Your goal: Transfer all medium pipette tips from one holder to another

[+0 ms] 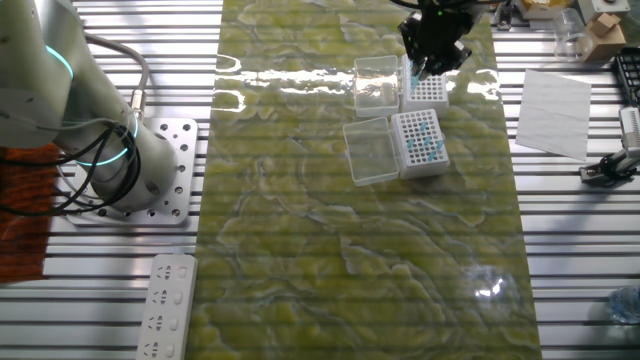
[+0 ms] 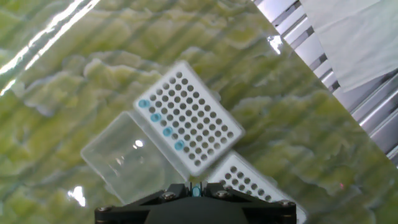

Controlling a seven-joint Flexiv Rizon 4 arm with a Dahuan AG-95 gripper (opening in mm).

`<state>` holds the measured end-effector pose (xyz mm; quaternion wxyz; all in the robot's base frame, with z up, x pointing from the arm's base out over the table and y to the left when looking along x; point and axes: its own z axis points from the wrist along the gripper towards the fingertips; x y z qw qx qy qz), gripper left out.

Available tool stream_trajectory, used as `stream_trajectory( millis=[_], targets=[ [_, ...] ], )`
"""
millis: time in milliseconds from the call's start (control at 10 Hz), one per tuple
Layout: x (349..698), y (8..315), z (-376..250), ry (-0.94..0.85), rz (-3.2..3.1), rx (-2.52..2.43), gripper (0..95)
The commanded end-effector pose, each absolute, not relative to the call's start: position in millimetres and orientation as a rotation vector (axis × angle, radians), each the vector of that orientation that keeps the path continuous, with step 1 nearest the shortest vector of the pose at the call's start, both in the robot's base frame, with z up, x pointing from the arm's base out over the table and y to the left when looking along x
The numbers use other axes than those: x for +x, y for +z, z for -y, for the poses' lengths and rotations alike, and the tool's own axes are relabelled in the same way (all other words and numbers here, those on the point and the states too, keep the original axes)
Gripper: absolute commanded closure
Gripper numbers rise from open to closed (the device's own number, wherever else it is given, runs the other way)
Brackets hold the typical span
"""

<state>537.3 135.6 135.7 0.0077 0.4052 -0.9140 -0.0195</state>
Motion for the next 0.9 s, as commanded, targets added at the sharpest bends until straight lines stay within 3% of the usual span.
stream_trajectory(
  millis=[100,900],
  targets=[
    [538,135,-139,-0.052,2.868,1.274,95.0],
    [549,131,-145,-0.020,2.869,1.309,95.0]
  ],
)
